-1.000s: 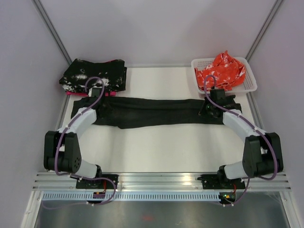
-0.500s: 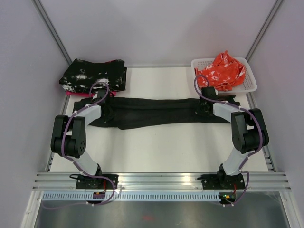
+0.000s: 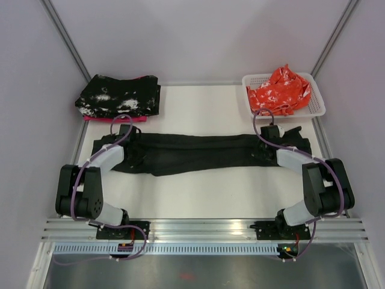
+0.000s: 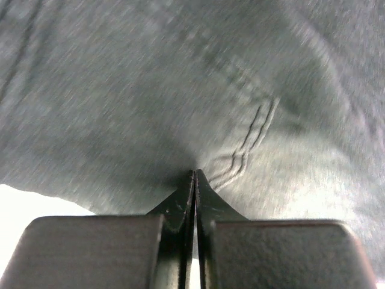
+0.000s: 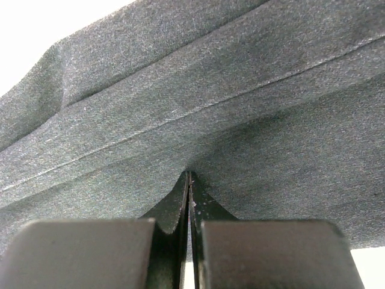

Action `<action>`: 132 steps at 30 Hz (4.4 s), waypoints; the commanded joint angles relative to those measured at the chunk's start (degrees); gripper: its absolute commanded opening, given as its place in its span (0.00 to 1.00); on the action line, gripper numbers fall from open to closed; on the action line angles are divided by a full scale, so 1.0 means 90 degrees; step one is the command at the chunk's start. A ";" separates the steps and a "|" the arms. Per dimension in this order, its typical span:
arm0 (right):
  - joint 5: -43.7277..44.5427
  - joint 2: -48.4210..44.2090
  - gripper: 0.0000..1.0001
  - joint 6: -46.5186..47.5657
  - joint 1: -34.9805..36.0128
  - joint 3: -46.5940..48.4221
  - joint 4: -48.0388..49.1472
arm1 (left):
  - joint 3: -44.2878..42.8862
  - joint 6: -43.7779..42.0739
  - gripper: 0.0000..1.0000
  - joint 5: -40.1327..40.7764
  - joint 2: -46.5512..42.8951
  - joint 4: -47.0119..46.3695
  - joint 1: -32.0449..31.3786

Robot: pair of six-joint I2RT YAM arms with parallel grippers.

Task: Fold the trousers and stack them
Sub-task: Fold the trousers

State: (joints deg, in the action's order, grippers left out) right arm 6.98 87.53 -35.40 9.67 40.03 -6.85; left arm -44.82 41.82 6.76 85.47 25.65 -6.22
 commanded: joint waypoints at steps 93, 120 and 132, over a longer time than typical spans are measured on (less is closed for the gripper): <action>0.1988 -0.0479 0.51 -0.2825 -0.0362 0.0317 -0.1339 | -0.3096 0.2921 0.02 0.2412 0.3042 0.0255 -0.1379; 0.2916 0.1729 0.29 -0.1175 -0.0547 0.2173 -0.1114 | -0.2872 0.2455 0.02 0.2812 0.2770 0.0120 -0.1321; 0.1960 0.1252 0.61 0.0123 -0.0557 0.2300 -0.0430 | -0.2745 0.1145 0.40 0.2999 0.2164 -0.0750 -0.1330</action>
State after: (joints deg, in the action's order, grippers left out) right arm 28.42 102.13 -39.18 4.89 58.81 -12.60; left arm -69.19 57.63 29.63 108.60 22.06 -19.09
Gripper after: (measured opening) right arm 0.560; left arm 0.267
